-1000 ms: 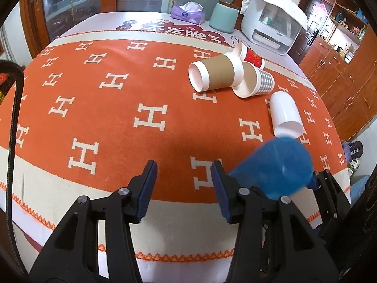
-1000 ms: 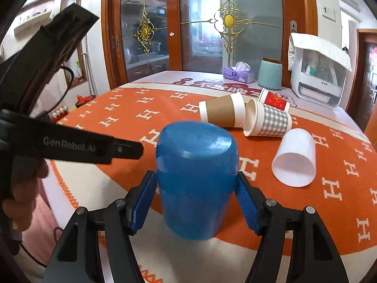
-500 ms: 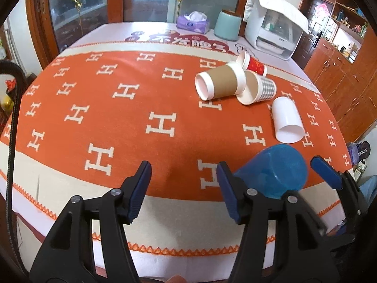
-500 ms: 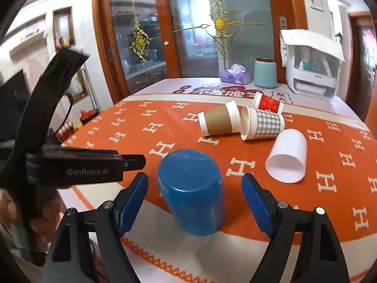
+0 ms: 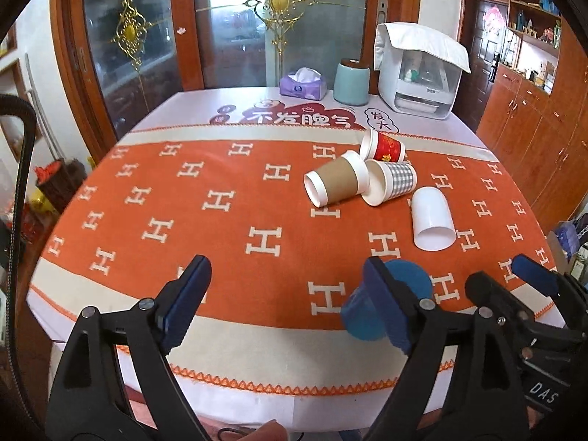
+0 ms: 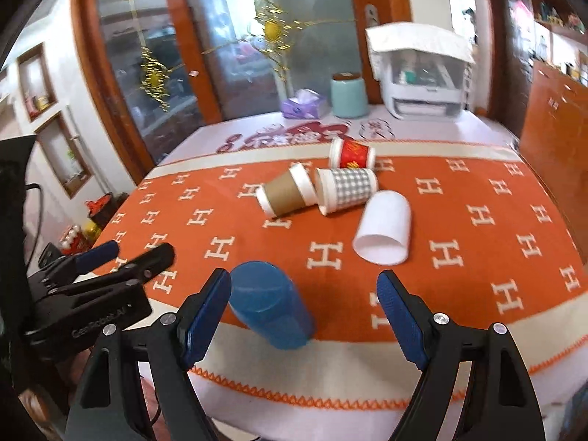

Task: Flip cup upside down

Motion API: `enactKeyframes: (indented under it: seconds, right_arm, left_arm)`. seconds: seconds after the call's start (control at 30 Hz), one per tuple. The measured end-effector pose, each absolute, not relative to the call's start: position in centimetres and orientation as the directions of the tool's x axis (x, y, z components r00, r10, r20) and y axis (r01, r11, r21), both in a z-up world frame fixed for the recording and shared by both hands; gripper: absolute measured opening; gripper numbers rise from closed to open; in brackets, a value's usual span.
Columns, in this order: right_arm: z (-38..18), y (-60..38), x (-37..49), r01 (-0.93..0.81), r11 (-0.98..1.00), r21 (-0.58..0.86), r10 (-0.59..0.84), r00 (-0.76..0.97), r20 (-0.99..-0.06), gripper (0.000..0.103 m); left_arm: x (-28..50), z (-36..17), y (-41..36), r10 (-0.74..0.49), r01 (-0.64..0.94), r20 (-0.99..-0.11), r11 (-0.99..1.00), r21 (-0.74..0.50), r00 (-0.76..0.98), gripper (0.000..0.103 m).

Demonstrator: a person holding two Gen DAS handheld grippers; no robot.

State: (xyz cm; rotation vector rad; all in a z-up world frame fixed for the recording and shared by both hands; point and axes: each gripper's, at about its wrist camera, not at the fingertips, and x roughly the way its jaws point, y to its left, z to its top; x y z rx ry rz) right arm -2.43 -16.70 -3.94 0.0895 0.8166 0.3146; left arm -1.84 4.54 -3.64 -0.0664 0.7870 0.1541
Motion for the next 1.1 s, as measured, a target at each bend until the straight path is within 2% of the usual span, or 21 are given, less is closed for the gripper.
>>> enactKeyframes:
  seconds: [0.2, 0.57, 1.1]
  right_arm:
    - [-1.4, -17.4, -3.6, -0.214, 0.958, 0.19, 0.285, 0.66, -0.695, 0.088]
    - [2.5, -18.4, -5.2, -0.183, 0.968, 0.169, 0.249, 0.727, -0.64, 0.09]
    - [3.0, -18.1, -5.0, -0.177, 0.967, 0.184, 0.254, 0.723, -0.643, 0.091]
  left_arm:
    - [-2.5, -1.4, 3.4, 0.082, -0.138, -0.713, 0.99, -0.02, 0.697, 0.084]
    - [-3.6, 0.8, 2.1, 0.116, -0.145, -0.685, 0.989, 0.015, 0.719, 0.084]
    - [-3.1, 0.6, 2.4, 0.105, -0.151, -0.699, 0.989, -0.005, 0.707, 0.084]
